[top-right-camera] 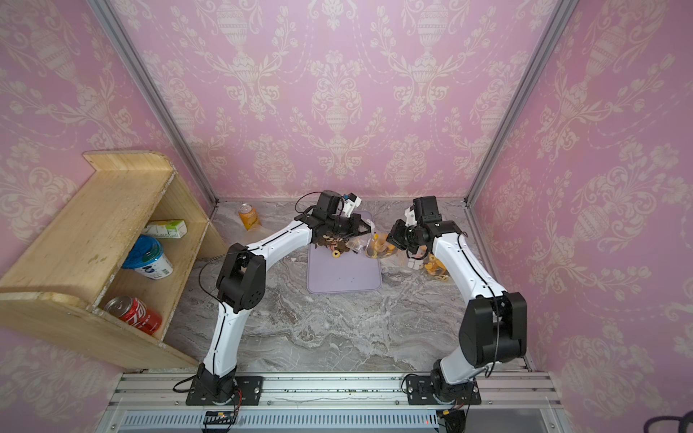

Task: Pour cookies out of the ziploc bag
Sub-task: 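Pour the cookies out of the ziploc bag onto the tray.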

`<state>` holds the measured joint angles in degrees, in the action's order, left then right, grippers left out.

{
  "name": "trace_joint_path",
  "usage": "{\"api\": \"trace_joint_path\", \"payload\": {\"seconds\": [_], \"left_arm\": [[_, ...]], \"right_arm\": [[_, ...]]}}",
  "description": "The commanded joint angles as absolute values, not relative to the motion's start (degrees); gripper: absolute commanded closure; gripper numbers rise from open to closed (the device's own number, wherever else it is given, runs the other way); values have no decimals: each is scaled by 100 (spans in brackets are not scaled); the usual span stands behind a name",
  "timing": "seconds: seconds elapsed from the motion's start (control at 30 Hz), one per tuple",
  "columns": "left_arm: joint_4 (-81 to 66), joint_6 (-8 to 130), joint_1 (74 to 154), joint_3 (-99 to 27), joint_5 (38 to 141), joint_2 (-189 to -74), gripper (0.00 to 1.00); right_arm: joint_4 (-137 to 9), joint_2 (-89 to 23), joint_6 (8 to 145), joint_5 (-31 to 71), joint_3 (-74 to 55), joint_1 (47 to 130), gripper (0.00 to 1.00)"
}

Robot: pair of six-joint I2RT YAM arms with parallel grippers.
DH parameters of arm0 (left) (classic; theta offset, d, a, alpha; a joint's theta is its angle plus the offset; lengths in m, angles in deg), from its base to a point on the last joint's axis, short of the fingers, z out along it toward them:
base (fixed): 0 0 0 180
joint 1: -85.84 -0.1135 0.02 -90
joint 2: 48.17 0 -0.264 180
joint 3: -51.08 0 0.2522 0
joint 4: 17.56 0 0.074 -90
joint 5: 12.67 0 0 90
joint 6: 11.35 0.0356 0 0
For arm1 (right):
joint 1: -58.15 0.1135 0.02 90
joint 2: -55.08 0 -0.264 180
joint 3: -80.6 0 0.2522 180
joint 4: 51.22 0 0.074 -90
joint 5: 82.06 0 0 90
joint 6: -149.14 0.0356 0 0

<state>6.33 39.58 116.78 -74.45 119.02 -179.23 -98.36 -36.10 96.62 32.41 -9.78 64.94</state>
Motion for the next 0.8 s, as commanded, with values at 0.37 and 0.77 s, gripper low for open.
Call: {"api": "trace_joint_path", "payload": {"seconds": [0.37,0.77], "left_arm": [[1168,4564,11357,-7354,11672,-18313,100],[857,4598,11021,-6375,11757,-17765,98]], "right_arm": [[-9438,-4820,9615,3237,-1552,6404,100],[-9731,-4949,9691,3285,-2105,6395,100]]}}
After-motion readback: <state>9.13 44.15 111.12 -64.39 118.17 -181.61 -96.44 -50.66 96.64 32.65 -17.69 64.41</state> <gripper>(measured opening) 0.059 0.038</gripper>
